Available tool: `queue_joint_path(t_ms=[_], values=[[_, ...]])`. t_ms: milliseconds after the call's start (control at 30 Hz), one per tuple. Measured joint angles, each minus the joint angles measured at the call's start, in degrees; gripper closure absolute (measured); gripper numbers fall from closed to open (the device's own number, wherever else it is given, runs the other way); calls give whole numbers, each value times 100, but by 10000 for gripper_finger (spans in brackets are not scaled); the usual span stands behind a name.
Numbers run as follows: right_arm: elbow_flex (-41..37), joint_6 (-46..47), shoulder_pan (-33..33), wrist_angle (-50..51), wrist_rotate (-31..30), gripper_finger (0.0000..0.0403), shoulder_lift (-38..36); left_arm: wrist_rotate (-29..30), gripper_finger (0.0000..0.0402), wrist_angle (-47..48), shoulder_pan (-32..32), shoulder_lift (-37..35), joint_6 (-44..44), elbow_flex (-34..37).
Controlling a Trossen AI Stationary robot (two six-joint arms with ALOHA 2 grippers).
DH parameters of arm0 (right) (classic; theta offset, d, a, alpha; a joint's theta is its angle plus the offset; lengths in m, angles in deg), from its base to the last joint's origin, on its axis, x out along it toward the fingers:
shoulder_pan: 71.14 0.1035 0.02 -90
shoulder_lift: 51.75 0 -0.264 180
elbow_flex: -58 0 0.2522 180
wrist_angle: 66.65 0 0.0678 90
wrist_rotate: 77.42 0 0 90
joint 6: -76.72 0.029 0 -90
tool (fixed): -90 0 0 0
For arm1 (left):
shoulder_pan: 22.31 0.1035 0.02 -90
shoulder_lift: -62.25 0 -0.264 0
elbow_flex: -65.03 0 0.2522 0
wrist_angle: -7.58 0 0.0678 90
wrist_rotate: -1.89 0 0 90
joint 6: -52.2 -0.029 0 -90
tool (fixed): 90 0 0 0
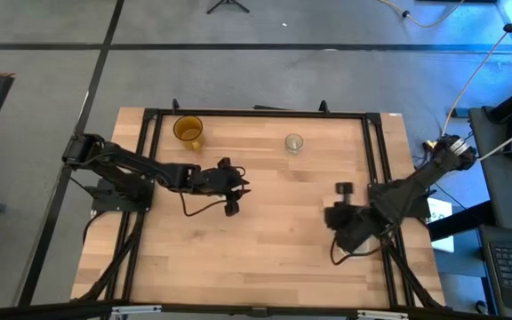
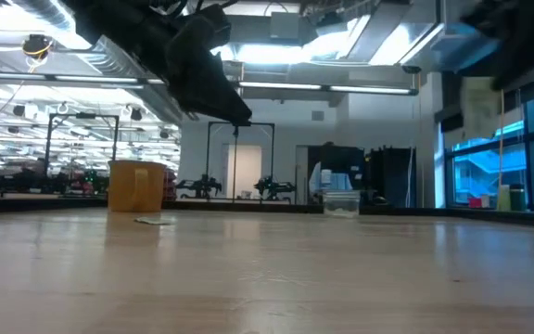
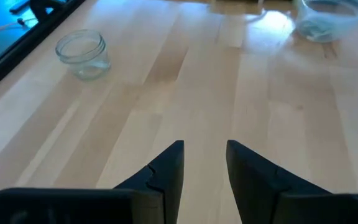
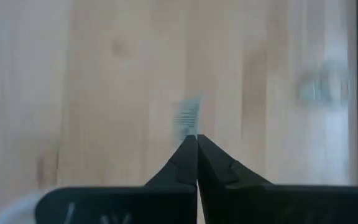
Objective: Pick and place Stevia / Truvia into bins
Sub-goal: Put the stevia packet into the transparent container
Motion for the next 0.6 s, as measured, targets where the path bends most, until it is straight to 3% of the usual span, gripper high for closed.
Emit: queue_joint_path(t_ms=[233, 433, 600], values=[[657, 2104, 867, 1970, 977, 403, -4, -17, 286, 29, 133, 0, 0, -1], [732, 3807, 1637, 2103, 1190, 403, 44, -29, 286, 32, 243, 0, -263, -1], [578, 4485, 2061, 2126, 1421, 403, 364, -45, 286, 34, 309, 0, -297, -1]])
